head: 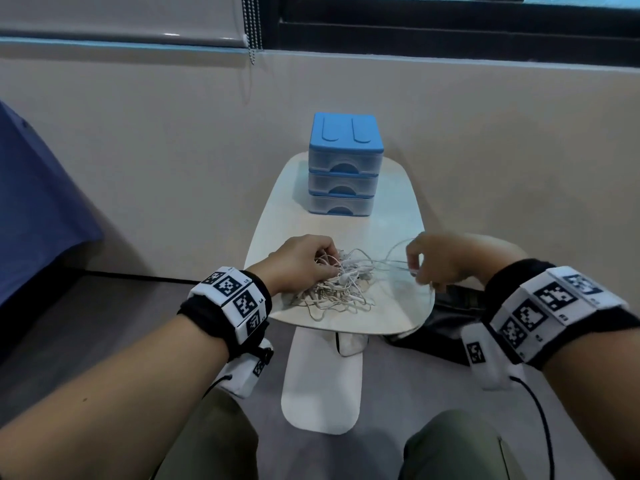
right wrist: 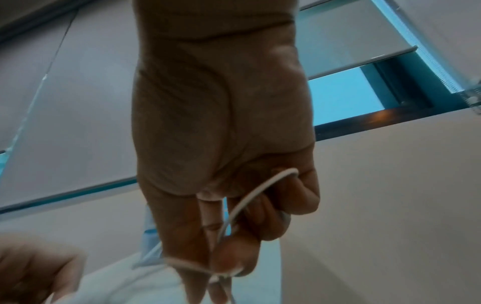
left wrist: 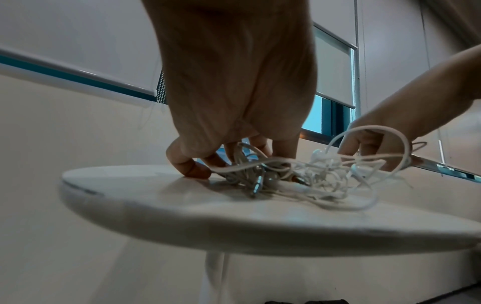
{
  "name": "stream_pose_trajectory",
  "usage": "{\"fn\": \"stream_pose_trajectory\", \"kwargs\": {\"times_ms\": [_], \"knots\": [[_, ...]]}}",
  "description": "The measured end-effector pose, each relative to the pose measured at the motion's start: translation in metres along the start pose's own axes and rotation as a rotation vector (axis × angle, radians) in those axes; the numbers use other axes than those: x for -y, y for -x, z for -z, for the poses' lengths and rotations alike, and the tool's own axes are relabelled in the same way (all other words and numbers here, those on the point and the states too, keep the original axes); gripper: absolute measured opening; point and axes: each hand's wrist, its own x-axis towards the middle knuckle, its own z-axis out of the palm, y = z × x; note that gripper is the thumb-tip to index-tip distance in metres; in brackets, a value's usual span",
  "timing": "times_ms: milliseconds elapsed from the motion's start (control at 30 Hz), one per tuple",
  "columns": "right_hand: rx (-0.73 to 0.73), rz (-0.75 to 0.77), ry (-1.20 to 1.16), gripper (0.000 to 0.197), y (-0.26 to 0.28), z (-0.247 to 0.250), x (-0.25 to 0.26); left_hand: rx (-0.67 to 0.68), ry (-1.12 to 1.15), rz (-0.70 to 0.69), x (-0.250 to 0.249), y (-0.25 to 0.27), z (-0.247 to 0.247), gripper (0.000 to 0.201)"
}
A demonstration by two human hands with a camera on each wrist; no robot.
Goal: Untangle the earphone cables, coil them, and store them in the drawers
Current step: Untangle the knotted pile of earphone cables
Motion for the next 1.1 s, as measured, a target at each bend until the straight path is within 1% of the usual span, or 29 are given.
{"fn": "stream_pose_trajectory", "kwargs": {"times_ms": [33, 67, 133, 200, 267, 300, 400, 467, 533, 700, 800, 900, 967, 1000, 1100], "knots": [[0.006, -0.011, 0.001, 0.007, 0.003, 0.007, -0.005, -0.001, -0.007, 0.002, 0.0, -0.001, 0.0, 0.012], [0.007, -0.029, 0.004, 0.009, 0.006, 0.015, -0.011, 0.0, -0.012, 0.002, 0.001, -0.001, 0.0, 0.012], [-0.021, -0.069, -0.006, 0.022, 0.012, 0.032, -0.022, 0.006, -0.018, -0.002, 0.001, -0.002, 0.0, 0.013], [-0.121, -0.116, -0.012, 0.037, 0.015, 0.045, -0.031, 0.01, -0.028, -0.005, 0.001, -0.003, 0.0, 0.013], [-0.27, -0.169, -0.026, 0.046, 0.018, 0.056, -0.038, 0.007, -0.04, -0.001, 0.002, -0.004, 0.0, 0.015], [-0.357, -0.179, -0.066, 0.045, 0.021, 0.061, -0.038, 0.005, -0.044, 0.0, 0.001, -0.005, 0.0, 0.015], [-0.651, -0.182, -0.198, 0.034, 0.029, 0.071, -0.034, 0.003, -0.044, 0.0, 0.001, -0.004, 0.0, 0.016], [-0.843, -0.176, -0.286, 0.032, 0.038, 0.075, -0.029, -0.003, -0.05, -0.006, 0.0, -0.002, 0.0, 0.017], [-0.963, -0.179, -0.369, 0.034, 0.047, 0.08, -0.027, -0.003, -0.061, -0.009, -0.001, -0.001, 0.0, 0.017], [-1.06, -0.22, -0.516, 0.041, 0.067, 0.093, -0.024, -0.008, -0.08, -0.008, -0.004, 0.002, 0.001, 0.014], [-1.134, -0.169, -0.556, 0.04, 0.076, 0.095, -0.02, -0.014, -0.073, -0.01, -0.006, 0.004, 0.001, 0.014], [-1.203, -0.067, -0.53, 0.029, 0.083, 0.094, -0.014, -0.022, -0.069, -0.01, -0.006, 0.005, 0.002, 0.014], [-1.186, -0.038, -0.493, 0.023, 0.087, 0.093, -0.01, -0.037, -0.061, -0.025, -0.007, 0.008, 0.004, 0.013], [-1.158, -0.049, -0.471, 0.02, 0.089, 0.092, -0.009, -0.044, -0.051, -0.036, -0.007, 0.009, 0.006, 0.014], [-0.993, -0.167, -0.346, 0.02, 0.087, 0.086, -0.004, -0.082, -0.038, -0.058, -0.008, 0.015, 0.01, 0.02]]}}
